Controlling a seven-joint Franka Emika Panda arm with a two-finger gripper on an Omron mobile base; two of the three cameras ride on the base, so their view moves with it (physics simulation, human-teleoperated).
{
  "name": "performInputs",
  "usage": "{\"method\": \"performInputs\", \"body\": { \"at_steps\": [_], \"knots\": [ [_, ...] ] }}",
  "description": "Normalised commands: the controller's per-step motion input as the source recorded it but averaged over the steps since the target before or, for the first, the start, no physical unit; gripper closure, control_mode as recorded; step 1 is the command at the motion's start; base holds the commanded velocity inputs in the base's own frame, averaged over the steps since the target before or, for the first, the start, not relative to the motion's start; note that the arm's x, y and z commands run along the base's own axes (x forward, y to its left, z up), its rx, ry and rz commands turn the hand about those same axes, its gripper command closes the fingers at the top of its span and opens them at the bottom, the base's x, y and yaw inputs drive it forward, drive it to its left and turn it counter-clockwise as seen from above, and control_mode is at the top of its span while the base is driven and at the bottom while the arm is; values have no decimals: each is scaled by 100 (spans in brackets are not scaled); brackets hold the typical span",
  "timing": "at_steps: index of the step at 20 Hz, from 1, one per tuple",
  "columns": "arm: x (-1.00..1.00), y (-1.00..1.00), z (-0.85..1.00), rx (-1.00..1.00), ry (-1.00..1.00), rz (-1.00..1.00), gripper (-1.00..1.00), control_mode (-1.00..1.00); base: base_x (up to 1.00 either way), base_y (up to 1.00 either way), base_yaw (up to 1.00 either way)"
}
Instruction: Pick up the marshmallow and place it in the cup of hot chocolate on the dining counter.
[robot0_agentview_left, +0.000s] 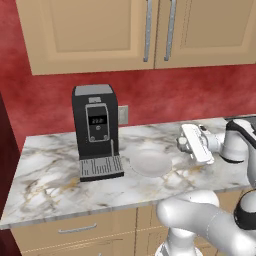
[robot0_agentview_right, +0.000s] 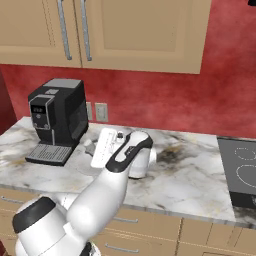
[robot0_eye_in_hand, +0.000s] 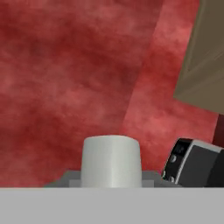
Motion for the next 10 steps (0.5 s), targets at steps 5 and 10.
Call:
{"method": "performInputs", "body": {
  "at_steps": [5, 10],
  "knots": [
    [-56, 0, 17, 3, -20, 7, 100, -100, 0, 0, 0],
    [-51, 0, 14, 3, -11, 7, 100, 100, -18, 0, 2]
  ]
}}
